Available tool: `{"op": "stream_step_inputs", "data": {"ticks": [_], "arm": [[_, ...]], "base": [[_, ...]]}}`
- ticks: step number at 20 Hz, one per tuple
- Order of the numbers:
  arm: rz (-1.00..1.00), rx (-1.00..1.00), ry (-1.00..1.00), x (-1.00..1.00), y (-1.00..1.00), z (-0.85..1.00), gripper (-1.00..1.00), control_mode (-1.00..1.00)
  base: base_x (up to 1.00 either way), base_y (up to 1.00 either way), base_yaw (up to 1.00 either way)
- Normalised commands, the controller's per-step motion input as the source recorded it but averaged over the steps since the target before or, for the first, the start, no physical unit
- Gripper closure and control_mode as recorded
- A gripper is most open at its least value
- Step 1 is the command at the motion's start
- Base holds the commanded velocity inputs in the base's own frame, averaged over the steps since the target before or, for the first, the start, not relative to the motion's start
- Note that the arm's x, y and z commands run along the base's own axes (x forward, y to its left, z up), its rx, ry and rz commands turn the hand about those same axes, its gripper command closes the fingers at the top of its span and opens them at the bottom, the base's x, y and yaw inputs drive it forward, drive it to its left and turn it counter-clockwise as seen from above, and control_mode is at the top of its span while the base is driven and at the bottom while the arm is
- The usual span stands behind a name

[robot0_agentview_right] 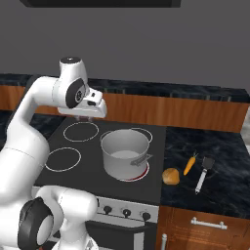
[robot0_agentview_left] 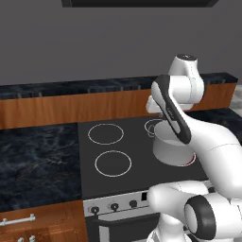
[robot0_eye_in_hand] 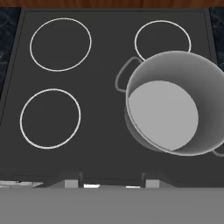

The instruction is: Put the potato and carrot in the pot. Retrieve the spatula and lightly stir the vegetables in the pot.

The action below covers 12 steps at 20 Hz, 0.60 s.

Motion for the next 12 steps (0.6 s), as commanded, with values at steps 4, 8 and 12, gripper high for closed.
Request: {"op": "stream_step_inputs", "data": {"ticks": [4,8,12], "arm": [[0.0,0.0,0.0,-0.17,0.01,-0.05,-1.0,-1.0],[0.01,0.0,0.03,-0.03,0.23,-0.07,-1.0,-1.0],[0.0,0.0,0.1,-0.16,-0.22,-0.01,-1.0,-1.0]], "base": [[0.0,0.0,0.0],[0.0,0.0,0.0],[0.0,0.0,0.0]]}}
